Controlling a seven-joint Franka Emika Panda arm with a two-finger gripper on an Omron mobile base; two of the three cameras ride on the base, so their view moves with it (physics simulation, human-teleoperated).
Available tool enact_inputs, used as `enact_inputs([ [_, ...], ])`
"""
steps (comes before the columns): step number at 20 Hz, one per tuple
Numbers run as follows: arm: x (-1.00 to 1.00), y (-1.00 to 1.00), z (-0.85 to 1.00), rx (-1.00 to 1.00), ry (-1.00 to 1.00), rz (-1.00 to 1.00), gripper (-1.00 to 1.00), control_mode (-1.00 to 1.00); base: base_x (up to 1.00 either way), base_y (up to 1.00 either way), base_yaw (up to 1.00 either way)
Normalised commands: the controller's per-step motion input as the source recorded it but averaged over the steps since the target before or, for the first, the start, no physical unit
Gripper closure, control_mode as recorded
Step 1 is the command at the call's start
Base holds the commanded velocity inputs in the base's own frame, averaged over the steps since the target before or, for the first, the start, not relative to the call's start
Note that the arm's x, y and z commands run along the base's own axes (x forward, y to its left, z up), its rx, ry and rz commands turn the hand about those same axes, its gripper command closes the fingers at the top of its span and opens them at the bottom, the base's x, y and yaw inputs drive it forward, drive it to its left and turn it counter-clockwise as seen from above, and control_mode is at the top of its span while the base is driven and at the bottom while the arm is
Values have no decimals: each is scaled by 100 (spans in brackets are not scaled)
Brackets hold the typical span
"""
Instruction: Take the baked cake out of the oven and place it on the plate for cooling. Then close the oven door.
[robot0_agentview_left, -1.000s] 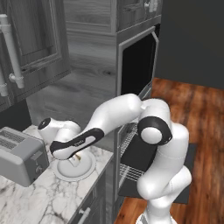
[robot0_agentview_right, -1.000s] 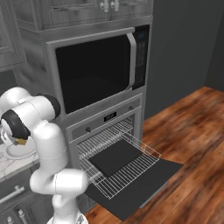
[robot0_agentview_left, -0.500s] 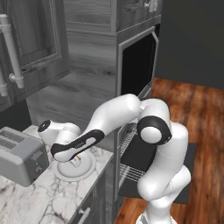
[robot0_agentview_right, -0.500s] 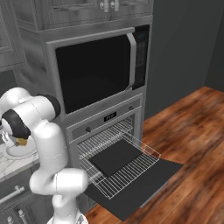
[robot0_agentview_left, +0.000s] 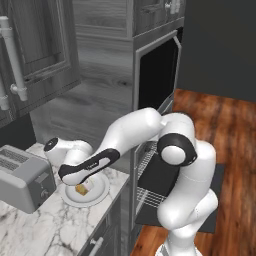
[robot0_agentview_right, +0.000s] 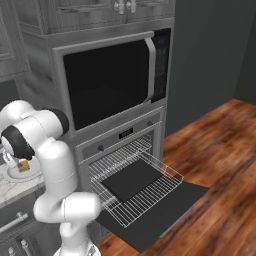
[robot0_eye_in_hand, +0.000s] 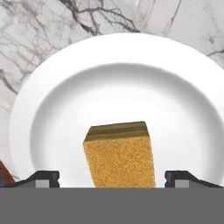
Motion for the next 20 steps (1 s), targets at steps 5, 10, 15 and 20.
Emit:
enact_inputs([
  [5,-19,0,66,0,-1,0,-100,-100,0,0,0],
  [10,-36,-10,100,2,-1,0,-100,-100,0,0,0],
  [15,-49,-46,97,3,0,0,-100,-100,0,0,0],
  [20,-45,-71,80,0,-4,0,-100,-100,0,0,0],
])
